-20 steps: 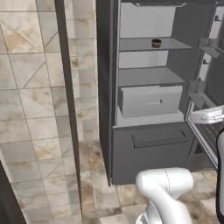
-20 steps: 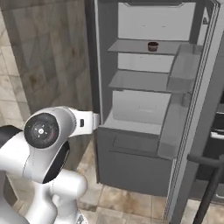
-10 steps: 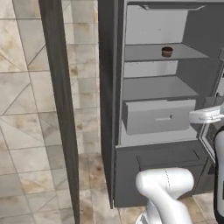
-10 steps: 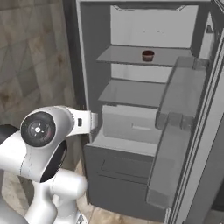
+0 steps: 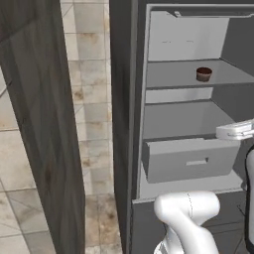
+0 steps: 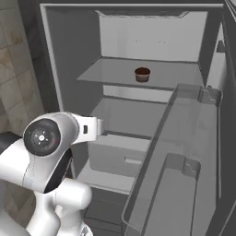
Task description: Take the cupcake and donut from the fridge and place them on the empty tray on the dining counter.
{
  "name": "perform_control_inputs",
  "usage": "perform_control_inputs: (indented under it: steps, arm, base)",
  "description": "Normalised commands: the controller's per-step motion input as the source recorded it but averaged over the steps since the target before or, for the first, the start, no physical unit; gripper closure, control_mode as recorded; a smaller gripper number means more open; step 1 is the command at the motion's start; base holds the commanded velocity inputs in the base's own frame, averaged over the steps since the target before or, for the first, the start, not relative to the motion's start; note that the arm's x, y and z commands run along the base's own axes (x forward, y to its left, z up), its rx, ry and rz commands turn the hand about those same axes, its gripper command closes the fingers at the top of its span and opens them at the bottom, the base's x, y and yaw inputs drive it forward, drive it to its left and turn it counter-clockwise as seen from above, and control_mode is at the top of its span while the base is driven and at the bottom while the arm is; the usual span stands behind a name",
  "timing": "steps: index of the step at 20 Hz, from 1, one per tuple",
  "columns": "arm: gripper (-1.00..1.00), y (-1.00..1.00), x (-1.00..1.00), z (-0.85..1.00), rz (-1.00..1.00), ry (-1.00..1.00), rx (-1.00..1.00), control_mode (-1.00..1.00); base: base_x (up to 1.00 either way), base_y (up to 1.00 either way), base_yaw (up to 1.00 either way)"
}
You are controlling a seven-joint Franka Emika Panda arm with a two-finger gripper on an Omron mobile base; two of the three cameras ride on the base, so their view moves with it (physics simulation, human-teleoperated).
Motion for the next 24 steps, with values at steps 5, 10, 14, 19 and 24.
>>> perform_control_inputs:
  steps: [5,10,14,19,24]
  arm:
    - [-1.00,0.00,0.00,0.00,0.00,0.00,0.00,1.00]
    - [-1.00,0.00,0.00,0.00,0.00,0.00,0.00,1.00]
    - [-1.00,0.00,0.00,0.00,0.00,0.00,0.00,1.00]
    - [-1.00,0.00,0.21,0.00,-0.24,0.07,0.00,-1.00]
    - [-1.00,-0.09,0.20,0.09,-0.39,0.17,0.00,-1.00]
  base:
    - [1.00,-0.11,0.03]
    - [0.78,-0.02,0.04]
    - [0.48,0.00,-0.07]
    - [0.06,0.00,-0.05]
    - [0.00,0.00,0.00]
